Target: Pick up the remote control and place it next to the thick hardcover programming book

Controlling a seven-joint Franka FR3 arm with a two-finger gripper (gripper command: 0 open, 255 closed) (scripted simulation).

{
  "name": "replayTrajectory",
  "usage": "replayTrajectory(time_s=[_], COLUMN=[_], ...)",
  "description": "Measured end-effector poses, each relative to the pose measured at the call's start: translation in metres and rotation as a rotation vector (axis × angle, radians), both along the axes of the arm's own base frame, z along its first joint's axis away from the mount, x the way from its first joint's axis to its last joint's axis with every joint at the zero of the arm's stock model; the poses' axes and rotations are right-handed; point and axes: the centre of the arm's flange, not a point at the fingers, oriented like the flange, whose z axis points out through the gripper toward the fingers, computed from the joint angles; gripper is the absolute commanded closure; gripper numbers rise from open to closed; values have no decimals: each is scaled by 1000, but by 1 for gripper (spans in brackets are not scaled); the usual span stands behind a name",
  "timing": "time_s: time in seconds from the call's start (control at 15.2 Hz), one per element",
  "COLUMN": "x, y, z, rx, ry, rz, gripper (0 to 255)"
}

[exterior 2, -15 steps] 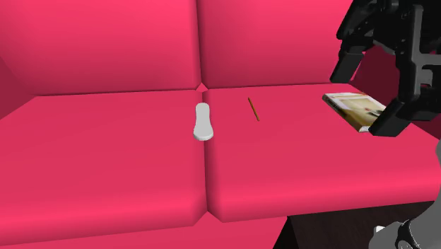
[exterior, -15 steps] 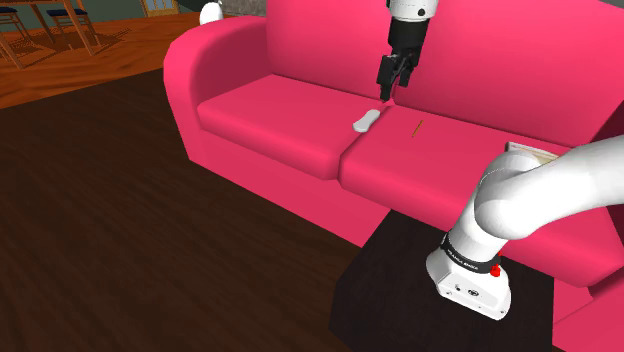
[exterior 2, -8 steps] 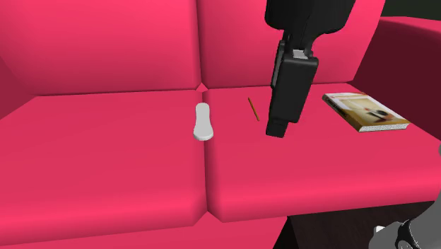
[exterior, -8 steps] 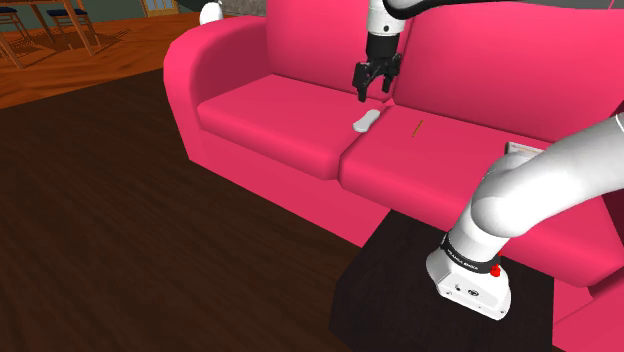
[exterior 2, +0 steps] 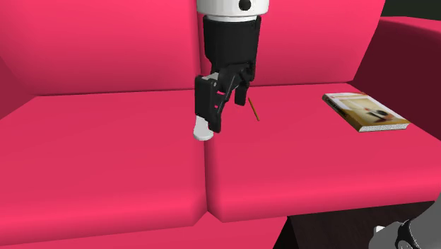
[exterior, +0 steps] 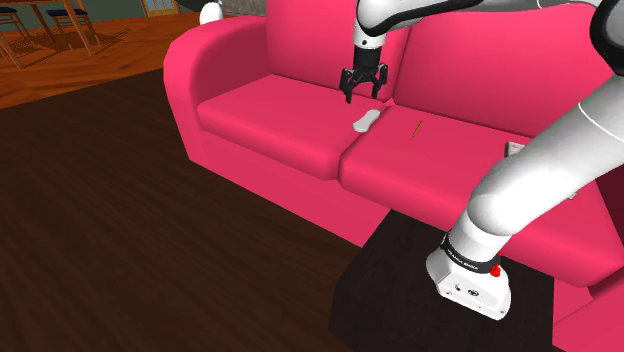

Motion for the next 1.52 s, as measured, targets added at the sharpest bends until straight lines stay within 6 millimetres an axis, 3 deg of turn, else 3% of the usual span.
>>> replayTrajectory(time_s=[0.59,1.19,1.52], x=[59,85,85], y=[-93,-201,-258], z=[-53,-111,-144], rx=[25,51,64], ry=[-14,-28,-36], rz=[-300,-599,-766], gripper=[0,0,0])
